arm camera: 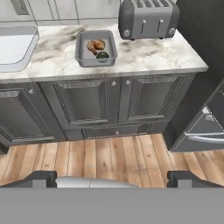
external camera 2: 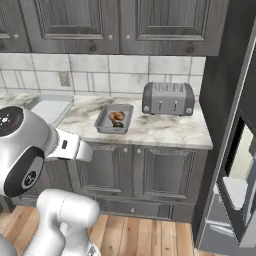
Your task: Place one squash and one chicken drumstick in each tupperware on the nearby counter, to pack two identical lunches.
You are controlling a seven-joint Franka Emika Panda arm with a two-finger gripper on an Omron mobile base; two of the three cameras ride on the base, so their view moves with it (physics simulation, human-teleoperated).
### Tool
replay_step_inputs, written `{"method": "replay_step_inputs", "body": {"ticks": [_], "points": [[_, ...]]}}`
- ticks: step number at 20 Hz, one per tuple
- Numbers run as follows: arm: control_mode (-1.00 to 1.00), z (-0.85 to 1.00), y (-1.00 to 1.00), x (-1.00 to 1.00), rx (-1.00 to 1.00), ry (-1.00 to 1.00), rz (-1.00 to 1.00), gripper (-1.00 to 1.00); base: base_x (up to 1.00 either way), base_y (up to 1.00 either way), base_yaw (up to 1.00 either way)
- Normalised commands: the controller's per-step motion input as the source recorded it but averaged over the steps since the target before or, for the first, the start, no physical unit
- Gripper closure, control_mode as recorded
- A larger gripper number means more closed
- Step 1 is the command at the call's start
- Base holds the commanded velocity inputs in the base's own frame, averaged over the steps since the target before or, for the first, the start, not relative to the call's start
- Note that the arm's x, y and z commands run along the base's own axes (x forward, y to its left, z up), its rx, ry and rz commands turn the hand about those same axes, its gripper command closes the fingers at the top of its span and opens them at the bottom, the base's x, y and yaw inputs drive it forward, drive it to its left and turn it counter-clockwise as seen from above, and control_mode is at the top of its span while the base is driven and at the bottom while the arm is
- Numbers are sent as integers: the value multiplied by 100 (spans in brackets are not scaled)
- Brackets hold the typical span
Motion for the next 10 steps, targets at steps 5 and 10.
{"method": "replay_step_inputs", "body": {"ticks": [5,10], "points": [[100,0,0,0,0,0,0,-100,-100,-18,0],[100,0,0,0,0,0,0,-100,-90,-35,0]]}}
